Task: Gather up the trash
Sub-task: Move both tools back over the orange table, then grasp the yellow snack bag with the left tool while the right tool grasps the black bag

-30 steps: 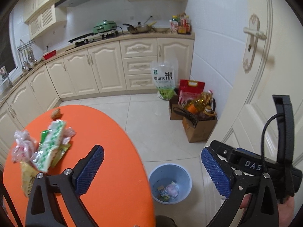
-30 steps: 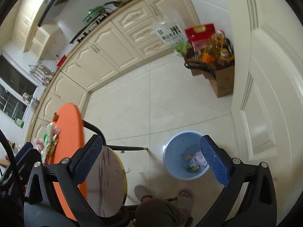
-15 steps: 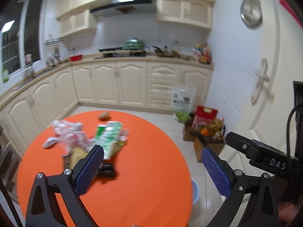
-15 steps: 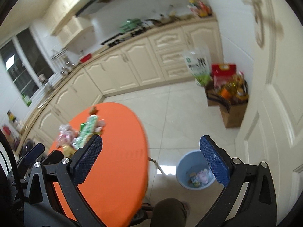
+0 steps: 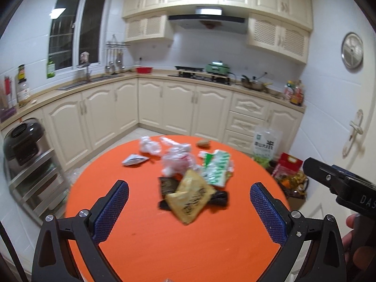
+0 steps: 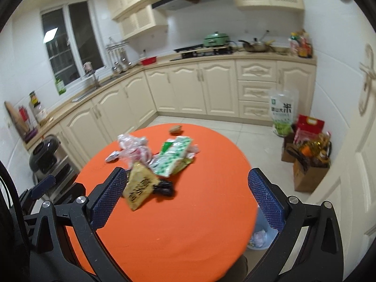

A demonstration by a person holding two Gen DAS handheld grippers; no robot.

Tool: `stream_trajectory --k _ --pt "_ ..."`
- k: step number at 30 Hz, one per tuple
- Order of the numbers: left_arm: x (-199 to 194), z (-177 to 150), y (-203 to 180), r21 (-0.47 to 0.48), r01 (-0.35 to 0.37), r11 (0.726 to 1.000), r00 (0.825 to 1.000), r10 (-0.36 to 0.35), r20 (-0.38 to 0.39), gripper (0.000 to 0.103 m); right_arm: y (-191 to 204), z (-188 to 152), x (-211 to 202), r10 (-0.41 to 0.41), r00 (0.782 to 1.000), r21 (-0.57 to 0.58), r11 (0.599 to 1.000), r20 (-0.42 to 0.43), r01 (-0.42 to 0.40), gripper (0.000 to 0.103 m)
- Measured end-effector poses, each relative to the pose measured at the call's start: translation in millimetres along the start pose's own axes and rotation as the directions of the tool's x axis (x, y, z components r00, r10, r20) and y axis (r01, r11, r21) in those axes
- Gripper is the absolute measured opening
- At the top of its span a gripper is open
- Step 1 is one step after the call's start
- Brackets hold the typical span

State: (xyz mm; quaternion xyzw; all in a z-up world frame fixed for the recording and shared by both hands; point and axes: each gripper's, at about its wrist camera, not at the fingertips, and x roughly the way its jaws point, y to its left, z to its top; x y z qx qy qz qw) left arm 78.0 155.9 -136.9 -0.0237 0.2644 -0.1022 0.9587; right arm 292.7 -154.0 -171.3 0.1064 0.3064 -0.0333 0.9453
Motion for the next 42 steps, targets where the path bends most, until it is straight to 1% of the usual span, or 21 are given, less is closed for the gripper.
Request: stream_trajectory --k 2,5,8,12,13,16,17,23,26,30,33,34,35,36,37,38,39,40,42 --pt "-9 -9 10 -0.005 -0.017 1.0 1.0 0.017 -0.007 0.102 14 -4 3 0.008 1.0 -0.024 1.0 -0.005 -0.008 0.103" --pt "-18 -18 21 -0.021 -0.026 0.999 1.0 0.026 -0.017 0.102 22 -10 8 0.006 1.0 -0.046 0.999 -0.018 -0.007 0.103" --pt "-18 -19 25 -0.03 -0.028 0.999 0.999 0.027 -0.034 0.102 26 -18 14 0.006 0.999 -0.066 0.998 -0.035 -0.008 0.103" --pt "-3 -17 23 -0.025 -0.021 0.999 0.998 0.019 -0.065 0.102 26 -23 28 -0.004 0.998 -0.086 0.996 -0.063 -0.001 0.103" --pt "7 -6 22 -0.022 -0.017 1.0 0.997 0.015 -0.076 0.102 23 -23 33 -0.004 0.997 -0.088 0.996 -0.071 -0.002 0.103" --pt "31 6 26 0.003 -0.006 1.0 0.994 0.006 -0.113 0.102 17 -26 48 -0.006 0.995 -0.093 0.996 -0.099 -0.003 0.103" --pt "43 14 31 0.014 -0.004 1.0 0.992 0.005 -0.128 0.102 13 -27 55 -0.009 0.994 -0.093 0.996 -0.112 -0.002 0.103" --pt "96 27 30 0.042 0.008 0.999 0.981 0.0 -0.196 0.102 -10 -33 92 0.008 0.984 -0.065 0.998 -0.18 -0.02 0.103" --pt "118 29 25 0.073 0.007 0.997 0.975 0.009 -0.221 0.102 -16 -34 112 0.02 0.977 -0.063 0.997 -0.212 -0.034 0.103" --pt "150 27 19 0.144 -0.004 0.99 0.966 0.041 -0.256 0.102 -20 -38 135 0.047 0.966 -0.058 0.996 -0.254 -0.063 0.103" --pt "171 26 17 0.186 -0.002 0.983 0.958 0.056 -0.282 0.1 -27 -43 150 0.052 0.958 -0.048 0.997 -0.281 -0.068 0.103" --pt "180 26 16 0.199 0.002 0.98 0.955 0.057 -0.292 0.097 -30 -45 155 0.057 0.955 -0.046 0.996 -0.291 -0.073 0.103" --pt "186 27 15 0.206 0.009 0.979 0.953 0.054 -0.298 0.09 -31 -45 158 0.061 0.953 -0.045 0.996 -0.298 -0.078 0.103" --pt "192 28 14 0.213 0.02 0.977 0.951 0.047 -0.306 0.085 -32 -46 162 0.064 0.95 -0.049 0.995 -0.306 -0.083 0.103" --pt "198 29 14 0.215 0.032 0.976 0.949 0.038 -0.314 0.076 -32 -46 166 0.067 0.947 -0.055 0.995 -0.313 -0.088 0.103" --pt "203 31 14 0.211 0.05 0.976 0.945 0.022 -0.326 0.071 -32 -47 170 0.074 0.944 -0.063 0.993 -0.32 -0.099 0.103" --pt "206 31 13 0.211 0.049 0.976 0.946 0.023 -0.324 0.068 -30 -46 173 0.08 0.943 -0.066 0.992 -0.324 -0.107 0.103" --pt "206 34 15 0.212 0.045 0.976 0.949 0.024 -0.314 0.059 -28 -45 177 0.089 0.94 -0.068 0.991 -0.328 -0.118 0.103" --pt "209 38 20 0.19 0.06 0.98 0.949 0.003 -0.314 0.055 -24 -46 184 0.117 0.933 -0.069 0.986 -0.34 -0.149 0.103"
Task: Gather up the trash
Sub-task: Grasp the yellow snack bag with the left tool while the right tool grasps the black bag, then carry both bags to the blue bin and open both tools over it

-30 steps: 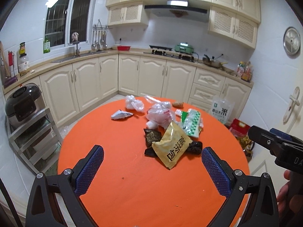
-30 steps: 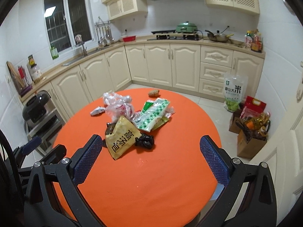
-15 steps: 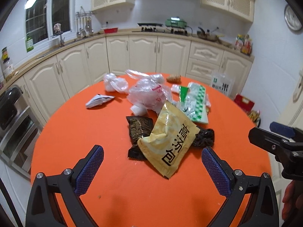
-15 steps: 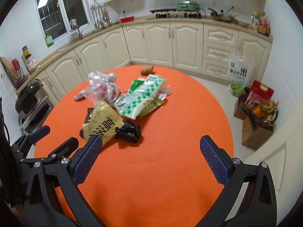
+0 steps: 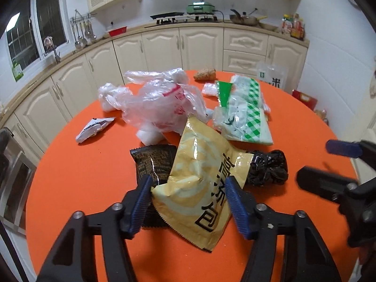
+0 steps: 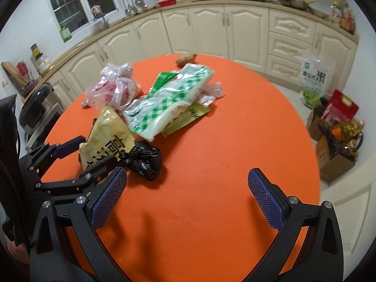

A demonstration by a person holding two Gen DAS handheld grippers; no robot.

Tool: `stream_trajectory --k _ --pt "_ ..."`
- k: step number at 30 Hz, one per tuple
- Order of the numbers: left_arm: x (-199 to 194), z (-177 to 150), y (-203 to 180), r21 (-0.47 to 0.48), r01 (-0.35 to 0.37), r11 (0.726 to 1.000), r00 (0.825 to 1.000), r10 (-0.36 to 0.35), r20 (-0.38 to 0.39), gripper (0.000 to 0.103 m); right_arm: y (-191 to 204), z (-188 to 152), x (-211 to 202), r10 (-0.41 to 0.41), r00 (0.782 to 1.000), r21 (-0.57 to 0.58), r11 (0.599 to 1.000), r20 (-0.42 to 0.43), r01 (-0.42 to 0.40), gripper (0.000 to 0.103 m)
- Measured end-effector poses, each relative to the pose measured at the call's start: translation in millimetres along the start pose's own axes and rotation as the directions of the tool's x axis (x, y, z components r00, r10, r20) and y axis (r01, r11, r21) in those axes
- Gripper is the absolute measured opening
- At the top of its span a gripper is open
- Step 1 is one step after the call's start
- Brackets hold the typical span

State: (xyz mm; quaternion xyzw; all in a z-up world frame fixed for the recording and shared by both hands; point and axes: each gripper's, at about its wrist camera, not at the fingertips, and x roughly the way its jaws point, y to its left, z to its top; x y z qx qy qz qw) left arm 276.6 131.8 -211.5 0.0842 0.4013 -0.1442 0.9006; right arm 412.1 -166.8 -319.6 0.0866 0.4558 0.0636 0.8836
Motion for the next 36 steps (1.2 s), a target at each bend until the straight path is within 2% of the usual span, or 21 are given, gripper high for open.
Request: stream_trajectory --k 2,7,9,10,11,12,14,15,24,36 --pt "1 0 10 -0.026 0.02 0.999 1.0 -0.02 0.005 0.047 4 1 6 0.017 1.0 -0.009 1.0 -0.009 -0.017 0.103" --pt "-3 -9 20 -0.058 0.022 0.998 1.0 -0.021 0.016 0.039 20 6 26 0.044 0.999 -0.045 0.998 -0.026 -0.046 0.102" --pt "-8 -14 24 -0.076 0.014 0.997 1.0 -0.013 0.021 0.038 29 5 34 0.043 0.998 -0.07 0.997 -0.037 -0.046 0.091" --pt "-11 -16 28 -0.092 0.021 0.996 1.0 -0.019 0.022 0.038 35 4 36 0.018 0.999 -0.092 0.996 -0.028 -0.021 0.086" --pt "-13 -18 30 -0.103 0.026 0.994 0.999 -0.024 0.022 0.038 38 3 36 0.008 1.0 -0.108 0.994 -0.025 -0.01 0.073" --pt "-16 -21 28 -0.11 0.024 0.994 0.999 -0.022 0.024 0.038 43 1 36 -0.022 1.0 -0.13 0.991 -0.021 0.019 0.067" --pt "-23 -26 31 -0.12 0.023 0.992 0.999 -0.02 0.03 0.038 48 -2 34 -0.063 0.998 -0.165 0.985 -0.017 0.059 0.041" --pt "-26 -29 33 -0.127 0.028 0.992 0.999 -0.025 0.032 0.038 49 -3 31 -0.064 0.998 -0.164 0.985 -0.017 0.06 0.036" --pt "-68 -45 17 -0.152 0.05 0.987 0.996 -0.038 0.079 0.037 29 -19 -12 0.028 0.999 -0.043 0.999 0.036 -0.026 0.033" --pt "-145 -53 -36 -0.086 0.076 0.993 0.977 -0.057 0.204 0.037 1 -28 -89 0.071 0.984 0.022 0.997 0.162 -0.075 0.033"
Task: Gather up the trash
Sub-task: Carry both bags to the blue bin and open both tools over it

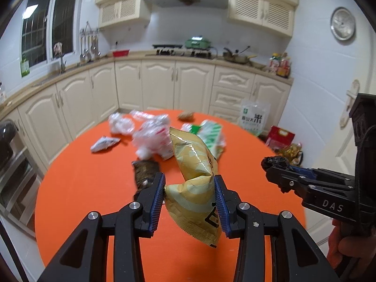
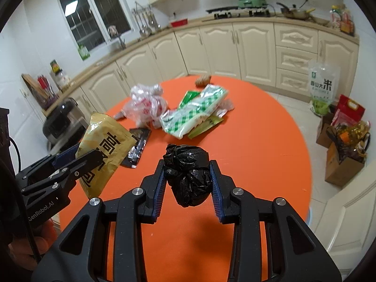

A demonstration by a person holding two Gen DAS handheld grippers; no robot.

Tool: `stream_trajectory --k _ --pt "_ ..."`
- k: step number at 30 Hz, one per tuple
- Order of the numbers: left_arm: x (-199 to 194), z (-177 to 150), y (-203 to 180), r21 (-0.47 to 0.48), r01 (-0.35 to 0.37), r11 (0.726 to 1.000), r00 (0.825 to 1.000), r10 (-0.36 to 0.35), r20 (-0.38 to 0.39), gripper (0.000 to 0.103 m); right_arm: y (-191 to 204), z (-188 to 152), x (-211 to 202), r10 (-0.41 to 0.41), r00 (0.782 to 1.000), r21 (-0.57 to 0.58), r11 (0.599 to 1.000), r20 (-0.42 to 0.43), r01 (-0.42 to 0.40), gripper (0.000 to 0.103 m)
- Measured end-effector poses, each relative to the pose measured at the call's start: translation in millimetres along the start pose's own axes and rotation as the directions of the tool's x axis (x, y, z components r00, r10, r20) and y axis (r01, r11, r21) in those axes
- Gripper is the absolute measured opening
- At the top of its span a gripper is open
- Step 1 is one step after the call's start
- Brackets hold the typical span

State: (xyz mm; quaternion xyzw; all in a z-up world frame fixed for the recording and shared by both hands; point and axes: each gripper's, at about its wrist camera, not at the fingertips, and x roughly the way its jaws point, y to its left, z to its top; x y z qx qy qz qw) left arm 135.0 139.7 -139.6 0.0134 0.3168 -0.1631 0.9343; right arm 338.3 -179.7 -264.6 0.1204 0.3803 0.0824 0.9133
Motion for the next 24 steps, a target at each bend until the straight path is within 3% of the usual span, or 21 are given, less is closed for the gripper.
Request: stream_trajectory --k 10,18,24 --pt "-28 13 -79 0.074 0.082 0.994 0.993 -0.088 0.077 0.037 -38 4 -74 -0.058 0.99 0.052 0.997 0.131 0.052 0.033" --pt "-3 32 -153 0.138 0.193 0.971 0.977 -0.204 0.069 0.037 -112 -2 -118 -0.182 0.968 0.18 0.972 0.175 0.15 0.033" --pt "33 46 -196 0.163 0.255 0.953 0.963 -0.266 0.046 0.037 -160 -10 -142 -0.305 0.936 0.259 0.932 0.178 0.255 0.033"
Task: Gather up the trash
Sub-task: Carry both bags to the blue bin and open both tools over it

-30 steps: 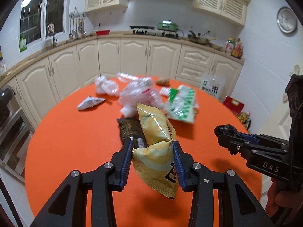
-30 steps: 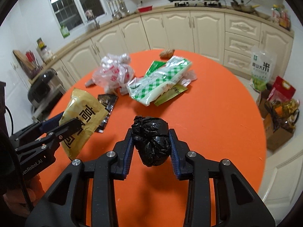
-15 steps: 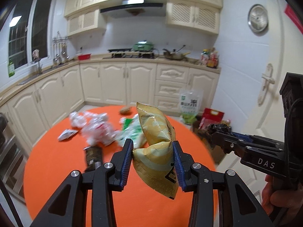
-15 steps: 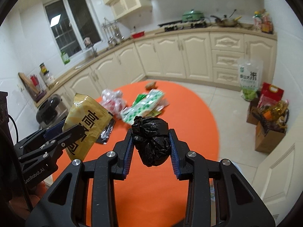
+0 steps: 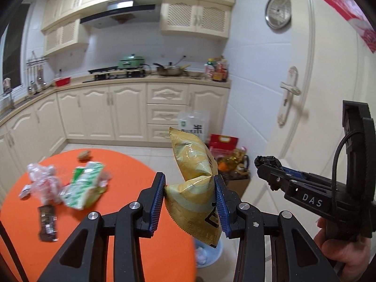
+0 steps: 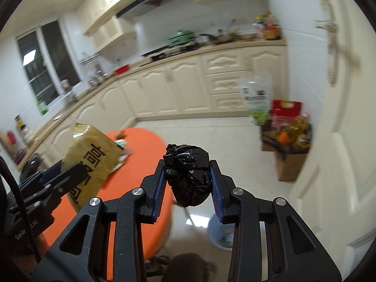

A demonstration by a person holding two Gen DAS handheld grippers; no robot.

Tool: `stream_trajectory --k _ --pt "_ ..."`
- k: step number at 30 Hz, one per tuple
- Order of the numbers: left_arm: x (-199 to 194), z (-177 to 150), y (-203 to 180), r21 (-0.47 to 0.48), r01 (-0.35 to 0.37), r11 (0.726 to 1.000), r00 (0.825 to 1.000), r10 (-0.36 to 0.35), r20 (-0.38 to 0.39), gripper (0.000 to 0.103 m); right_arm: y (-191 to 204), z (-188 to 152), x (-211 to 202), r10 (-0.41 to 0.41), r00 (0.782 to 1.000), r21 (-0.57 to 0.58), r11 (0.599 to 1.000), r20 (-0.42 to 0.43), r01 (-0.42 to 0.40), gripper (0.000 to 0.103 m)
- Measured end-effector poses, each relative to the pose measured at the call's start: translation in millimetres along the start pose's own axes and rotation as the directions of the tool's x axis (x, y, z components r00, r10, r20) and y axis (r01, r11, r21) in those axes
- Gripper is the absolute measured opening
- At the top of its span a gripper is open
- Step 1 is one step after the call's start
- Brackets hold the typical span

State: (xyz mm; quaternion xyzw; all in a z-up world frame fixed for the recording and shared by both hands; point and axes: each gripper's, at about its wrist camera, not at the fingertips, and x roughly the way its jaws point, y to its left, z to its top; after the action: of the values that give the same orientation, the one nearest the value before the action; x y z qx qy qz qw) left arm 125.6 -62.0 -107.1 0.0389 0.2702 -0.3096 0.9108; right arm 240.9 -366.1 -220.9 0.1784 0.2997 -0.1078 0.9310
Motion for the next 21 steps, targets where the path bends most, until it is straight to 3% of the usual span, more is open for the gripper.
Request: stream_trajectory --k 7,21 --pt "66 6 -22 0.008 0.057 0.998 0.996 -0.056 -0.066 0.037 -45 -5 9 -0.079 0.996 0.038 0.996 -0.033 0.08 0.033" --pt "203 11 -42 0.028 0.049 0.998 0.969 -0.041 -0.245 0.037 -103 -46 102 -0.036 0.976 0.121 0.991 -0.214 0.063 0.033"
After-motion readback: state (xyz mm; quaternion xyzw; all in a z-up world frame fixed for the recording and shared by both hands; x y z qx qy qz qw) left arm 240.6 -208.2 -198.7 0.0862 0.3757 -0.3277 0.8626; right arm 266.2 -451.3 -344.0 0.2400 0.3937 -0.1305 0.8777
